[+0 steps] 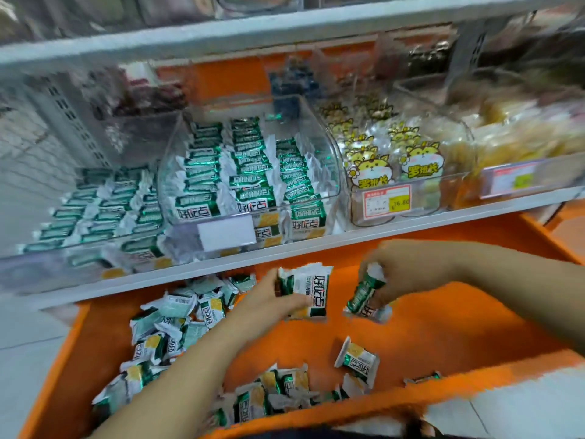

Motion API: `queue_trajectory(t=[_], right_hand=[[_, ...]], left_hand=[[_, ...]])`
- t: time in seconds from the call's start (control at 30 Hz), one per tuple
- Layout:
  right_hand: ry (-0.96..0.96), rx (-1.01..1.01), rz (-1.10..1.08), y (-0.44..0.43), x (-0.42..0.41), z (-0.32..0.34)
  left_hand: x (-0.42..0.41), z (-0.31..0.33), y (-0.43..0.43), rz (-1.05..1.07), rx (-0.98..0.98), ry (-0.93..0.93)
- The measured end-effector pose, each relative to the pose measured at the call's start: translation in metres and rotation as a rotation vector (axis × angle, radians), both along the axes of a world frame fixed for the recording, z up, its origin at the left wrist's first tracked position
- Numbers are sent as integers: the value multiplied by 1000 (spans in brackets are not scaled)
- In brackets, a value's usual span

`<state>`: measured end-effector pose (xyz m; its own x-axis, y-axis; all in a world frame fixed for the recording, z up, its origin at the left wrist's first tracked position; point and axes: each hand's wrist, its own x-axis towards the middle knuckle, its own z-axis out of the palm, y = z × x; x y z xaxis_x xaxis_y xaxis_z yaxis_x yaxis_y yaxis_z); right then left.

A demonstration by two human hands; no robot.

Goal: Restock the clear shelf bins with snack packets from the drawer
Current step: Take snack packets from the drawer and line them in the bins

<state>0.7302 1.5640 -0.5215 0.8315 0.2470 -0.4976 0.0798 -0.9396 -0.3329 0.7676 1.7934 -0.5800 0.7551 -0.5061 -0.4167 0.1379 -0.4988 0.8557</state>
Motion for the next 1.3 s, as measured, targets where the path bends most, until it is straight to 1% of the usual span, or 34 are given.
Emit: queue_trajectory(t=[0.1,0.17,0.3,0.43,0.5,0.57,0.7,0.8,0.93,0.97,1.0,1.07,1.1,1.13,1.2,1.3], right_hand=[[-90,227,-126,3,-14,43],[-127,397,-197,8,-23,60],[-90,726,-320,23,-35,73],[-45,973,-420,33,-37,76],[14,1079,-430,33,-34,72],[51,1153,-410,34,-28,70],[10,1243,-419,35,-18,71],[-38,1290,-370,35,-11,70],[-118,1302,-375,33,-4,71],[-145,1280,-369,34,-3,73],[-178,1245,-359,35,-3,75],[-250,1145,-350,39,-2,78],[-279,1096,-354,40,-1,80],[-296,1058,-347,42,0,82],[-320,1011,-300,43,2,87],[-358,990,-272,39,9,94]], left_hand=[[-10,25,9,123,-67,-30],[-13,41,13,198,-122,-49],[-17,72,17,290,-318,-43],[-14,90,17,267,-406,-64],[-15,94,15,227,-456,-64],[-15,97,12,170,-465,-60],[-12,104,7,190,-511,-45],[-3,111,10,82,-374,-110],[11,132,24,-63,-284,-86],[15,139,27,-87,-261,-122],[18,145,29,-125,-183,-203],[29,154,29,-224,58,-423],[33,158,26,-274,156,-514],[37,161,23,-316,213,-572],[44,165,15,-370,259,-645],[60,169,7,-372,275,-719]])
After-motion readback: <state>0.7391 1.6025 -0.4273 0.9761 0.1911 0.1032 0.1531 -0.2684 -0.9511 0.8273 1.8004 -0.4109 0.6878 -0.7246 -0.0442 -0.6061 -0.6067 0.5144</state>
